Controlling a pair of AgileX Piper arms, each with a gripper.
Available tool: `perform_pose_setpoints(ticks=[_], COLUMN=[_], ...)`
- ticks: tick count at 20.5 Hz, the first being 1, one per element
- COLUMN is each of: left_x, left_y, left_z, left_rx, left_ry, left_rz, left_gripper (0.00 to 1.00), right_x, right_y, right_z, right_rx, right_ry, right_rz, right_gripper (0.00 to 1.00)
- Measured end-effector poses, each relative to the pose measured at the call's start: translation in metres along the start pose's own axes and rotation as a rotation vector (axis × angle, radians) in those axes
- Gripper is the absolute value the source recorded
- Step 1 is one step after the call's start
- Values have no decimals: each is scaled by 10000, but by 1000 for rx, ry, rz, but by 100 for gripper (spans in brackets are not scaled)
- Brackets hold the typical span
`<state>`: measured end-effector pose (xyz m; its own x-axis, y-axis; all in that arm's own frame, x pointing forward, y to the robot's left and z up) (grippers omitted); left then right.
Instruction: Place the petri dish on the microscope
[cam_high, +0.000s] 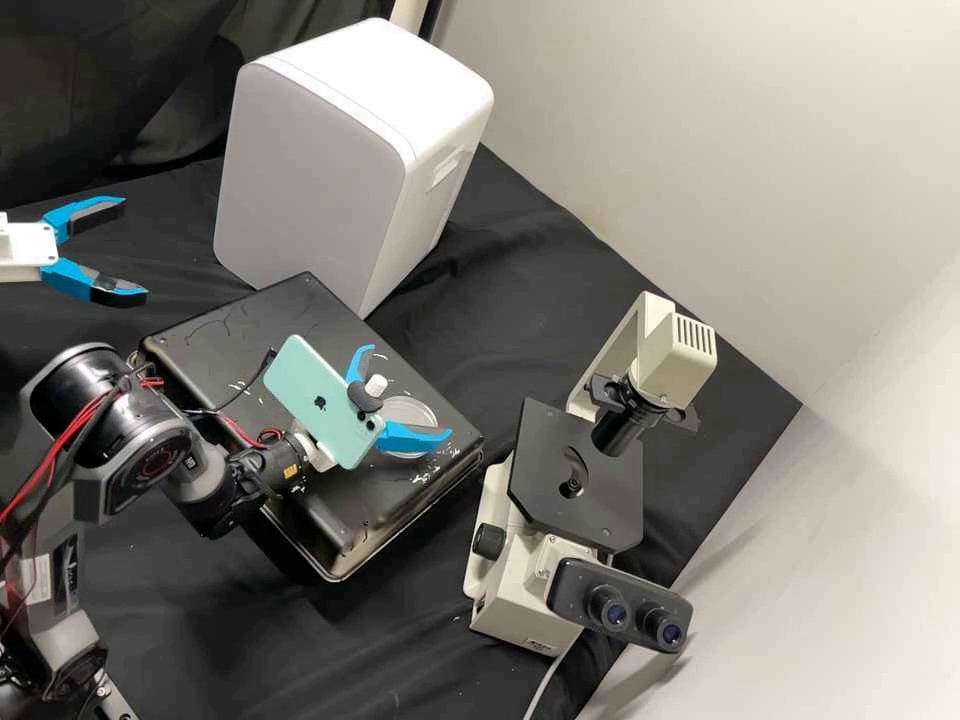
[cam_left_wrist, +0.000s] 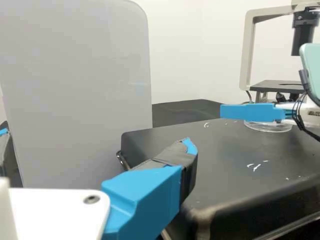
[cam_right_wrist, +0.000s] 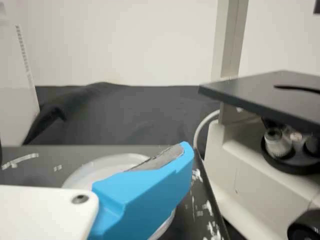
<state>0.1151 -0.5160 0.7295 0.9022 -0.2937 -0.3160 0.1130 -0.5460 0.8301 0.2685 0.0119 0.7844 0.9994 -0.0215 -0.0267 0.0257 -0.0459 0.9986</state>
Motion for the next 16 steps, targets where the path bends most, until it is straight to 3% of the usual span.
perform_pose_setpoints(ticks=[7,16], left_x=[4,4], left_y=[-11,-11], left_z=[1,1], left_rx=[5,5], left_ry=[1,1], left_rz=[-5,-5], left_gripper=[100,100], right_x=[-27,-32], right_y=[16,33], right_z=[83,83], right_rx=[-4,-3], right_ry=[-18,-17], right_rz=[20,28], right_gripper=[100,100])
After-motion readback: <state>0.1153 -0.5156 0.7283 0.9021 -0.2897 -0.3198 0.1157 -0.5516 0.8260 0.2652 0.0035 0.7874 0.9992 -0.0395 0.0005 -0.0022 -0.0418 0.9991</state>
